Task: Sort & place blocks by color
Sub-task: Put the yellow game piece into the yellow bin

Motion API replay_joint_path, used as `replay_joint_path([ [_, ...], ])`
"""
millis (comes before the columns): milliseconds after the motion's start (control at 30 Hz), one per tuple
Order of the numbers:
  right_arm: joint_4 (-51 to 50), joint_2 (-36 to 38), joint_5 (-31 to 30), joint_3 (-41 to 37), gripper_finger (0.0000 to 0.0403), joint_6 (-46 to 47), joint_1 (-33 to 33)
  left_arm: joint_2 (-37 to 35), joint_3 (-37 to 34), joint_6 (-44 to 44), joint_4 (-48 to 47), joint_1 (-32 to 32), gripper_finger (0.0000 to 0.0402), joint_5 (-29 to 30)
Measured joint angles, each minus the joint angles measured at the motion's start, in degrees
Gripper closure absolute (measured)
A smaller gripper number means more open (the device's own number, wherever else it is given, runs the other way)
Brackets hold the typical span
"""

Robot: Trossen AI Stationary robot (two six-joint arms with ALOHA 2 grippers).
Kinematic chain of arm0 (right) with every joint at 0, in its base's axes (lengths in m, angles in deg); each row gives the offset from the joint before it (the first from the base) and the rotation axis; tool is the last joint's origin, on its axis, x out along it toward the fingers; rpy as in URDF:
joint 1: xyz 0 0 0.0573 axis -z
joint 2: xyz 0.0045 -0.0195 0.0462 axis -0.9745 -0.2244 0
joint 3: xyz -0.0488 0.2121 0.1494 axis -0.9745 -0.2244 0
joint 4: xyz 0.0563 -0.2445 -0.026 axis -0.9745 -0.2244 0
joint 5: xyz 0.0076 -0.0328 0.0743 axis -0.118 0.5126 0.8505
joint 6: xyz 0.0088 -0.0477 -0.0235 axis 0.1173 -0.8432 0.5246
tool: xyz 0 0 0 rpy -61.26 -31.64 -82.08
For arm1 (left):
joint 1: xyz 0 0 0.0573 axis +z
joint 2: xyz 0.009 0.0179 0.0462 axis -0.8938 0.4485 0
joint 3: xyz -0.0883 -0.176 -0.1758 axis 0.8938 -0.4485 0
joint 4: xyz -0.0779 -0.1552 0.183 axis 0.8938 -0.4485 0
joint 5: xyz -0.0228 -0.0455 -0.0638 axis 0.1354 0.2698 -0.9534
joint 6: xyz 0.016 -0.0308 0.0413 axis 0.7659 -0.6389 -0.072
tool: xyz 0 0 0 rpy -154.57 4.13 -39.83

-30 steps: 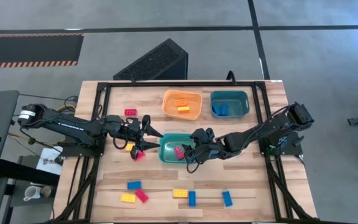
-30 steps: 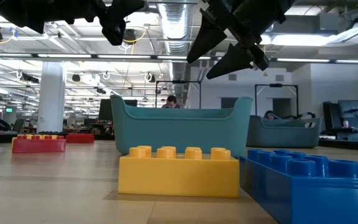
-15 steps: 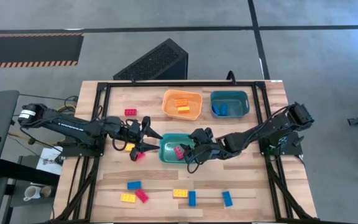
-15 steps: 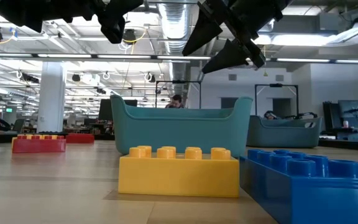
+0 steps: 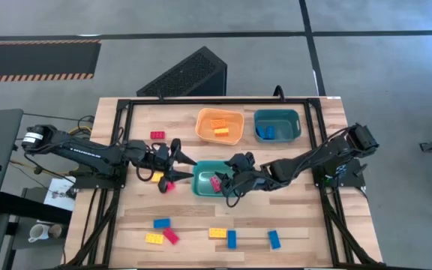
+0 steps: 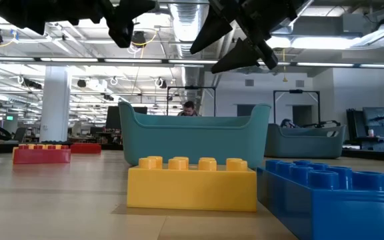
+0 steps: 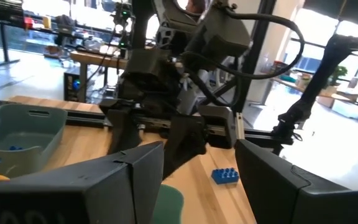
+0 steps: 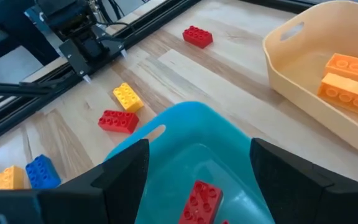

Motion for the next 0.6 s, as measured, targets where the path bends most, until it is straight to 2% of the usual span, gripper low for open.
replay_joint_path([
  [267,-0.1,0.0,1.7,0.0,0.0101,-0.9,-0.3,0.0,0.0,0.1,-0.2,0.0,0.0214,0.5],
  [600,4.1,0.0,-0.3,0.0,0.0101,-6.3,-2.7,0.0,0.0,-0.7,0.3,0.0,0.0214,6.9],
])
